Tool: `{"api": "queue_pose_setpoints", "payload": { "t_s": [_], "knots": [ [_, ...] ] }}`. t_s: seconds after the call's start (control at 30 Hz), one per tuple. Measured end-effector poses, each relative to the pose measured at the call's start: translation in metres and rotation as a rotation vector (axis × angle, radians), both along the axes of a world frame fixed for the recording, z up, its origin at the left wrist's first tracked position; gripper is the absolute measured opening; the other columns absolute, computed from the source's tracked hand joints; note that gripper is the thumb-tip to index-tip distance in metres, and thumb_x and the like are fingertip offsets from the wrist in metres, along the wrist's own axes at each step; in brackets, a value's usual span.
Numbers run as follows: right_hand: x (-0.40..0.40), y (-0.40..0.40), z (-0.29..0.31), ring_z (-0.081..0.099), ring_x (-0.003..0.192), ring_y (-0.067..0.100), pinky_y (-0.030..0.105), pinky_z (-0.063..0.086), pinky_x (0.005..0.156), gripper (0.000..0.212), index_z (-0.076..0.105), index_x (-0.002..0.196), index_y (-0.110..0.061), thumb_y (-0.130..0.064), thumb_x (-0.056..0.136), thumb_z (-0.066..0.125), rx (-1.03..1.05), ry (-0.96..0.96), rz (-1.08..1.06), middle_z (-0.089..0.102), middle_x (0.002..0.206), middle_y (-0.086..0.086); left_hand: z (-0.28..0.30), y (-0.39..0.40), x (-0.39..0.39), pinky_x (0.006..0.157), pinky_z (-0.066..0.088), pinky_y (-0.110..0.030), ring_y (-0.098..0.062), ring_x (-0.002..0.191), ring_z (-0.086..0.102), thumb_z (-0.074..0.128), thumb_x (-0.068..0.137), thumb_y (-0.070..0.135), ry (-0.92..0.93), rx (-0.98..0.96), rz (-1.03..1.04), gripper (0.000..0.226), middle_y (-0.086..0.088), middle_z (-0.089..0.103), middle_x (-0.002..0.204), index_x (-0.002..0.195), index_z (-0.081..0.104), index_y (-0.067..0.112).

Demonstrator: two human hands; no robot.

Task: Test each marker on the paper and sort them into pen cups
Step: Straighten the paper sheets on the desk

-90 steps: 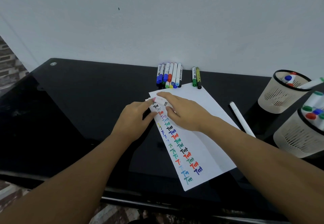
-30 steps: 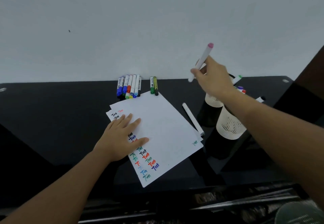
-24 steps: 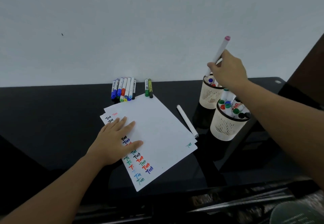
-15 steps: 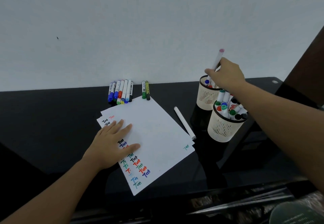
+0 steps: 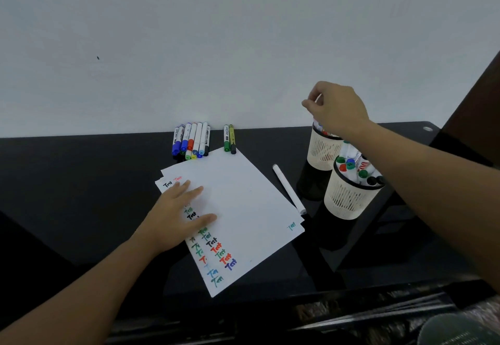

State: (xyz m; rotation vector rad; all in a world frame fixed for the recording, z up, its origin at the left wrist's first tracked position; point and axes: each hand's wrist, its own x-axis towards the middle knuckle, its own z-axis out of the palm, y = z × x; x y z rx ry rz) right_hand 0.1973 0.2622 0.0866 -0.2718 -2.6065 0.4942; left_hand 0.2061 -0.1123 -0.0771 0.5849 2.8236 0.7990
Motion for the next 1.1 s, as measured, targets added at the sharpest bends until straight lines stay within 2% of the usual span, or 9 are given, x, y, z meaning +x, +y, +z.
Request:
{"api": "queue_pose_setpoints", "payload": {
  "t_s": [0.13, 0.27, 0.37, 0.47, 0.63, 0.73, 0.83, 0.97, 1.1],
  "knots": [
    [-0.004, -0.043, -0.005, 0.063, 0.079, 0.013, 0.034, 0.052, 0.073, 0.016, 0.064, 0.097, -0.026, -0.041, 0.100, 0.058, 0.027, -0.009, 0.167, 0.067, 0.079, -0.011, 0.006, -0.007, -0.012, 0.126, 0.010, -0.045, -0.017, 0.156, 0.010, 0.050, 0.077, 0.084, 0.086, -0.111, 0.046, 0.090, 0.006, 0.019, 0.168, 0.154, 0.037, 0.040],
    [-0.022, -0.082, -0.040, 0.062, 0.094, 0.019, 0.037, 0.053, 0.083, 0.012, 0.066, 0.108, -0.030, -0.036, 0.101, 0.057, 0.122, -0.233, 0.367, 0.063, 0.092, -0.010, -0.004, -0.017, -0.011, 0.126, 0.010, -0.046, -0.016, 0.155, 0.013, 0.032, 0.073, 0.096, 0.090, -0.165, 0.027, 0.101, 0.007, 0.017, 0.168, 0.155, 0.035, 0.038],
    [-0.045, -0.095, -0.077, 0.060, 0.100, 0.022, 0.039, 0.052, 0.087, 0.027, 0.062, 0.127, -0.033, -0.024, 0.103, 0.052, 0.171, -0.413, 0.417, 0.060, 0.104, -0.004, -0.011, -0.018, -0.011, 0.126, 0.012, -0.047, -0.015, 0.154, 0.015, 0.026, 0.070, 0.098, 0.141, -0.141, 0.038, 0.105, 0.006, 0.020, 0.168, 0.154, 0.037, 0.037],
    [-0.067, -0.099, -0.105, 0.056, 0.090, 0.022, 0.041, 0.052, 0.081, 0.051, 0.051, 0.140, -0.041, -0.010, 0.101, 0.045, 0.248, -0.488, 0.389, 0.049, 0.101, -0.002, -0.011, -0.016, -0.011, 0.126, 0.013, -0.048, -0.016, 0.154, 0.016, 0.024, 0.070, 0.097, 0.156, -0.149, 0.030, 0.105, 0.004, 0.022, 0.167, 0.154, 0.039, 0.036],
    [-0.098, -0.105, -0.122, 0.057, 0.084, 0.025, 0.039, 0.051, 0.071, 0.067, 0.046, 0.146, -0.043, 0.000, 0.095, 0.042, 0.385, -0.480, 0.380, 0.046, 0.106, 0.002, -0.013, -0.022, -0.012, 0.126, 0.007, -0.045, -0.013, 0.154, 0.014, 0.027, 0.069, 0.097, 0.146, -0.117, 0.048, 0.103, 0.006, 0.023, 0.167, 0.152, 0.041, 0.038],
    [-0.110, -0.105, -0.130, 0.057, 0.084, 0.024, 0.036, 0.044, 0.068, 0.061, 0.051, 0.139, -0.040, 0.001, 0.094, 0.043, 0.464, -0.463, 0.390, 0.047, 0.102, 0.000, -0.014, -0.023, -0.013, 0.126, 0.003, -0.041, -0.012, 0.154, 0.012, 0.028, 0.069, 0.096, 0.144, -0.120, 0.050, 0.102, 0.007, 0.021, 0.167, 0.152, 0.040, 0.039],
    [-0.112, -0.105, -0.136, 0.057, 0.083, 0.024, 0.038, 0.046, 0.070, 0.047, 0.054, 0.131, -0.034, -0.003, 0.096, 0.047, 0.530, -0.405, 0.408, 0.051, 0.100, -0.004, -0.016, -0.024, -0.015, 0.125, 0.003, -0.041, -0.012, 0.153, 0.012, 0.027, 0.069, 0.097, 0.143, -0.110, 0.052, 0.101, 0.008, 0.021, 0.167, 0.152, 0.040, 0.040],
    [-0.106, -0.103, -0.137, 0.057, 0.082, 0.023, 0.036, 0.037, 0.069, 0.021, 0.060, 0.121, -0.027, -0.022, 0.105, 0.048, 0.676, -0.256, 0.525, 0.059, 0.099, -0.004, -0.017, -0.025, -0.017, 0.125, 0.002, -0.041, -0.012, 0.154, 0.011, 0.029, 0.070, 0.096, 0.125, -0.128, 0.052, 0.100, 0.009, 0.020, 0.167, 0.152, 0.038, 0.042],
    [-0.102, -0.096, -0.139, 0.049, 0.096, 0.023, 0.033, 0.028, 0.078, 0.035, 0.058, 0.138, -0.030, -0.026, 0.103, 0.055, 0.672, -0.193, 0.622, 0.055, 0.114, 0.003, -0.017, -0.026, -0.017, 0.124, 0.003, -0.042, -0.013, 0.154, 0.011, 0.029, 0.071, 0.096, 0.122, -0.147, 0.052, 0.099, 0.010, 0.019, 0.167, 0.153, 0.037, 0.042]
  ]
}}
